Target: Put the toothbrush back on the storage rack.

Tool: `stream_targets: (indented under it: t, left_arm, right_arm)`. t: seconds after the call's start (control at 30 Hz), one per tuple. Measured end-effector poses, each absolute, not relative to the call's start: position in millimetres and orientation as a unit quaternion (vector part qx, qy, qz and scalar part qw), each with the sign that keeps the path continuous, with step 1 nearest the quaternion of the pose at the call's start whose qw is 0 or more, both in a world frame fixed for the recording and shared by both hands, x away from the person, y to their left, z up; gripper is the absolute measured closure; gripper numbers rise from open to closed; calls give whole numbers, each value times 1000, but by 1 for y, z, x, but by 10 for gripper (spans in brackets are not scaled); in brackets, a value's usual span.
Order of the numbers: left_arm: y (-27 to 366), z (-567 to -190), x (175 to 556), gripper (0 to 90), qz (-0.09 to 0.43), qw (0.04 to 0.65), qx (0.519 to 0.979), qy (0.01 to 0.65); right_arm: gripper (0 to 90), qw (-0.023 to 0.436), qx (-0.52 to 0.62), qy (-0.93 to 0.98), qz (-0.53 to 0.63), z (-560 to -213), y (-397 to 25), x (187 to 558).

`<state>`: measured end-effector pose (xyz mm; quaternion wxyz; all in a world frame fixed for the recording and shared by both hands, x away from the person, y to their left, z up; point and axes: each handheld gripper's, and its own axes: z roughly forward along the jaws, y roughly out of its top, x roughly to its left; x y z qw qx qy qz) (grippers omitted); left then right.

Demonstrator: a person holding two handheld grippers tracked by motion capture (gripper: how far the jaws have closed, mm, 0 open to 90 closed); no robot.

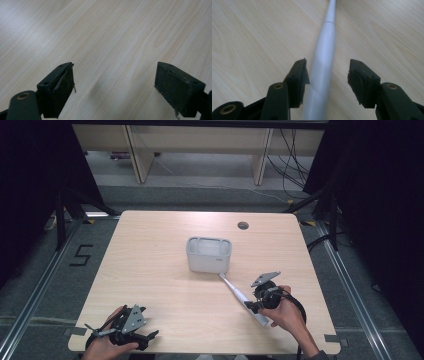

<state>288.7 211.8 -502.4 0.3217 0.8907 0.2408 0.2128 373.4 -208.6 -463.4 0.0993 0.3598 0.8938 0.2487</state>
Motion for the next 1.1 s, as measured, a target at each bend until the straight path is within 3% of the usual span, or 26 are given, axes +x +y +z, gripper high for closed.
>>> stream_targets:
  t: [0.33, 1.1]
  left_arm:
    - [212, -502, 289, 154, 213, 322, 891, 240]
    - [212, -502, 289, 153, 213, 322, 891, 241]
  right_arm:
    - [477, 62, 380, 897, 218, -467, -199, 381]
    - [560, 46, 350, 919, 173, -476, -181, 401]
